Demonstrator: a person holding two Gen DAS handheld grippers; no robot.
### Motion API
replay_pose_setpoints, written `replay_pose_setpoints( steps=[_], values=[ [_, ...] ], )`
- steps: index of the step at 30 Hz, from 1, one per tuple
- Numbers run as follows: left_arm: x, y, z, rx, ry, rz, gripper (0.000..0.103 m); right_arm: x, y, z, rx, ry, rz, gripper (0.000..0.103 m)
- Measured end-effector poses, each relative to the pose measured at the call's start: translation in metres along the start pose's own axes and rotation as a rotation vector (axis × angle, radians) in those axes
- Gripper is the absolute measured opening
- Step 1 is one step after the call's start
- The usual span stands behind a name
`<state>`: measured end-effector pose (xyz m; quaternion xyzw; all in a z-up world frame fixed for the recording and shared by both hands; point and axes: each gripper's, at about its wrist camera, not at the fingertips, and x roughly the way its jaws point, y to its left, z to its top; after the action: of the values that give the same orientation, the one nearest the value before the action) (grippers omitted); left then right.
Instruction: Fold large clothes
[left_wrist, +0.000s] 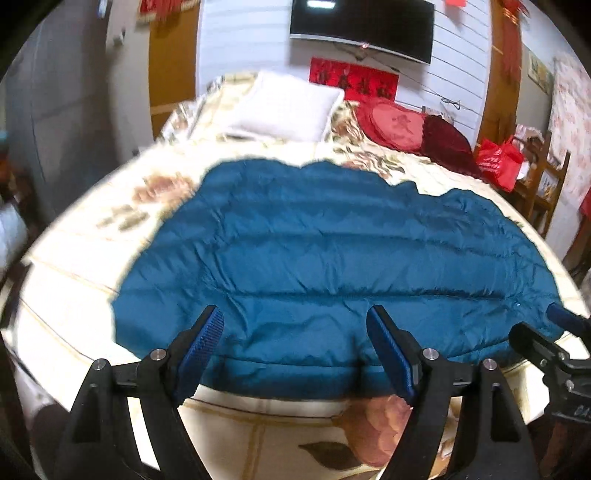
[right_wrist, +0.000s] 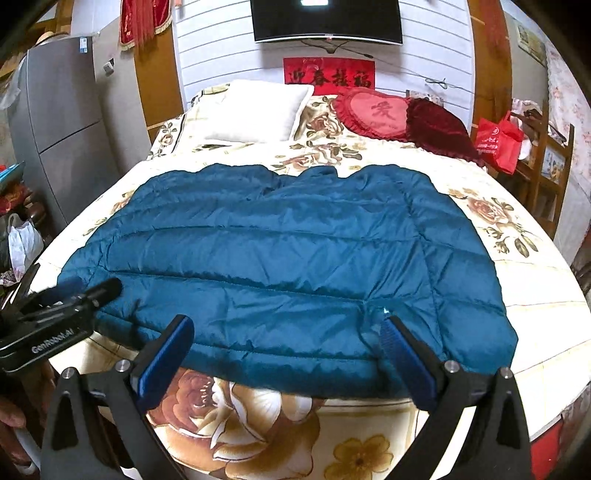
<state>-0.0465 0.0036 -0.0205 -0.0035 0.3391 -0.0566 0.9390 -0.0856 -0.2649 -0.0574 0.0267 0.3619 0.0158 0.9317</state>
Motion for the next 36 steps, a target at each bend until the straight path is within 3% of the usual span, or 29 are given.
replay_pose_setpoints(
  steps=[18, 36],
  values=[
    [-0.028, -0.013, 0.002, 0.057, -0.098, 0.068, 0.071, -0.011, -0.005, -0.001, 0.022, -0.030, -0.011, 0.102],
    [-0.021, -0.012, 0.001, 0.048, -0.072, 0.074, 0.071, -0.006, 0.000, -0.001, 0.019, -0.013, 0.001, 0.102]
  ],
)
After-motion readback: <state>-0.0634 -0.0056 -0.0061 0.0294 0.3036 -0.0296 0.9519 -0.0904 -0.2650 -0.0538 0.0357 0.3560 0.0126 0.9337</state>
